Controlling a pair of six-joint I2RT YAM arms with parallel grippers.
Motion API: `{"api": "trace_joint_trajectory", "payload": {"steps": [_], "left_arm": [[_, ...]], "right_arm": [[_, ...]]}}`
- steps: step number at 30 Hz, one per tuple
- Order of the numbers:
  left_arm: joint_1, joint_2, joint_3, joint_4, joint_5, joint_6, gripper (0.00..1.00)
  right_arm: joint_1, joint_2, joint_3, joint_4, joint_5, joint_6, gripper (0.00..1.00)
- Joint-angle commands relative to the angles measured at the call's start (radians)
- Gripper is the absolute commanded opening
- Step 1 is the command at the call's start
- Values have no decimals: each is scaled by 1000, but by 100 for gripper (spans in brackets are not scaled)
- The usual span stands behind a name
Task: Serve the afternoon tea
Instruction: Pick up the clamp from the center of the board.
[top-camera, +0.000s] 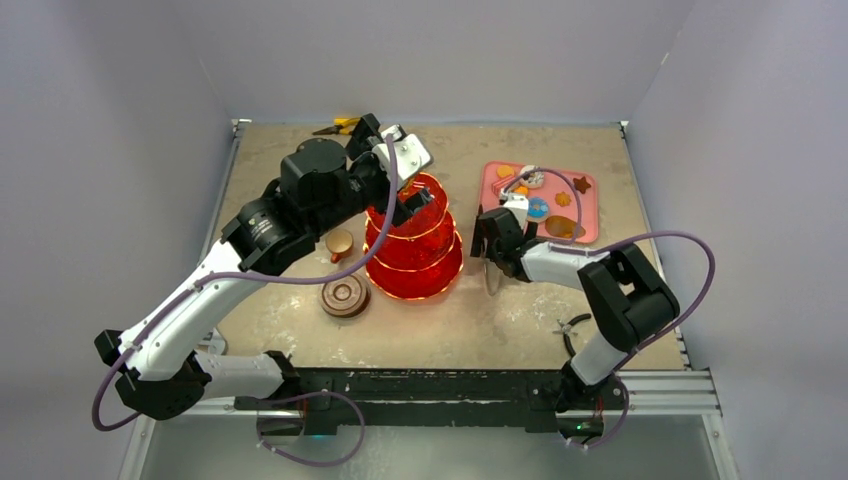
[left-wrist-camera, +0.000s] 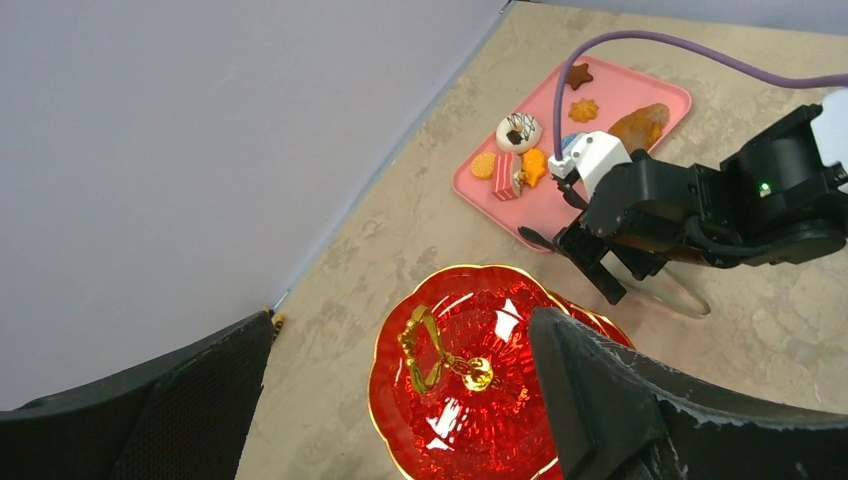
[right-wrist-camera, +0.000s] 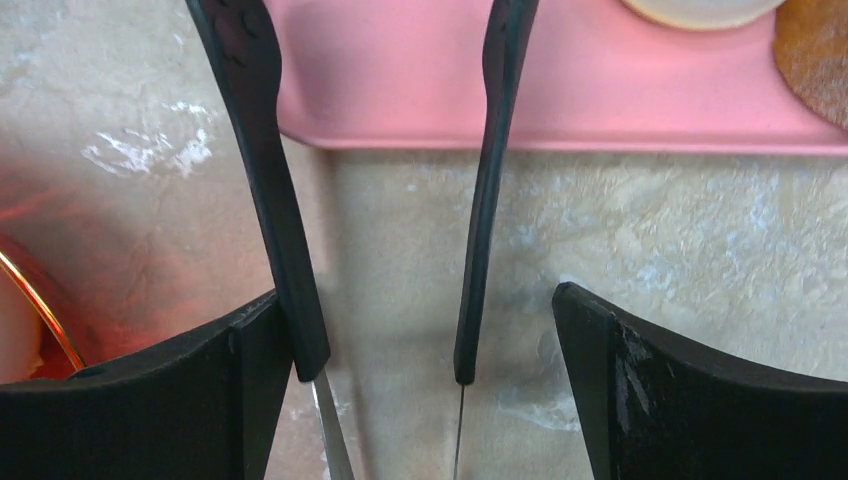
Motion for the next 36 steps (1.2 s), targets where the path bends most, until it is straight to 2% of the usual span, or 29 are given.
{"api": "trace_joint_trajectory", "payload": {"steps": [1,10,20,25,29,36], "left_arm": [[1,-9,33,12,-12,-23,99],[3,-23,15,16,-12,-15,99],[5,-20,25,19,-10,-10,99],[5,-24,27,17,-15,-9,99],[6,-21,38,13,-16,-9,99],[6,-18,62,4,-19,-8,99]], "right_arm": [[46,-50,-56,136,142,38,99],[125,18,-67,226,355,143,97],[138,103,-69,269,399,198,89],[139,93,-53,275,379,160,83],[138,39,-53,292,301,80,75],[114,-62,-57,216,182,9,54]]}}
